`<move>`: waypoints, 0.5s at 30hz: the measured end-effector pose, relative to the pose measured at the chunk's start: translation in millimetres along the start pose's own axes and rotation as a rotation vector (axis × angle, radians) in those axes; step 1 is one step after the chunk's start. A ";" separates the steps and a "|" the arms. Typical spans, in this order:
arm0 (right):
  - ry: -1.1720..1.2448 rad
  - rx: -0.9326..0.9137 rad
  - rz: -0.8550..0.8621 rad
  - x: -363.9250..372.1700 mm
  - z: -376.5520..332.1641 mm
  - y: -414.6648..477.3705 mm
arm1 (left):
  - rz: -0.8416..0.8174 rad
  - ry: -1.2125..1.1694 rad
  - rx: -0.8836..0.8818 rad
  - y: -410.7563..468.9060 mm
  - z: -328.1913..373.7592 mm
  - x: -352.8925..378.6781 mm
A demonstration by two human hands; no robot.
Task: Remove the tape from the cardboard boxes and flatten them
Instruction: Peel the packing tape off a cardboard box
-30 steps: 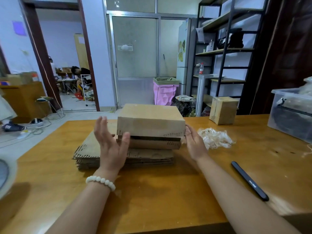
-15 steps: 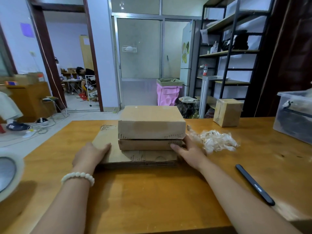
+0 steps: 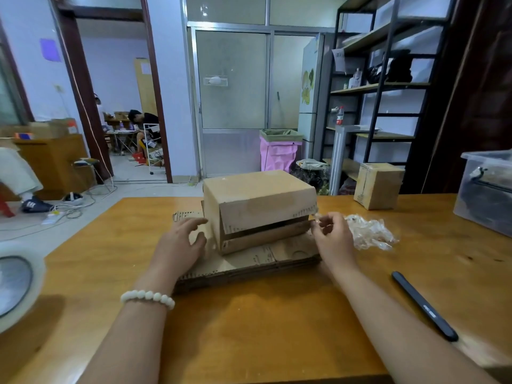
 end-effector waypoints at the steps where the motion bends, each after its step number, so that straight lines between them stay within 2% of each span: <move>1: 0.026 -0.014 -0.008 1.6 -3.0 -1.2 | -0.029 -0.018 0.047 -0.6 1.9 3.1; 6: 0.132 0.096 -0.176 21.8 -6.3 -5.8 | -0.175 -0.183 0.093 -1.9 5.3 11.2; 9: 0.049 0.186 -0.175 27.0 -10.4 0.7 | -0.198 -0.353 0.068 -2.9 5.4 8.4; 12: -0.087 0.329 -0.209 30.1 -14.0 8.7 | -0.194 -0.412 0.045 -1.9 4.8 11.3; 15: -0.227 0.360 -0.278 37.8 -17.0 6.6 | -0.105 -0.456 -0.008 2.3 -6.4 8.0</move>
Point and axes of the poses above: each hand's wrist, its own y-axis towards the middle knuckle, its own x-axis out of the palm, z = x × y, the point moved 7 cm from there along y, towards the middle knuckle, and after that the axes turned 9 degrees about -x, right-handed, at the moved point
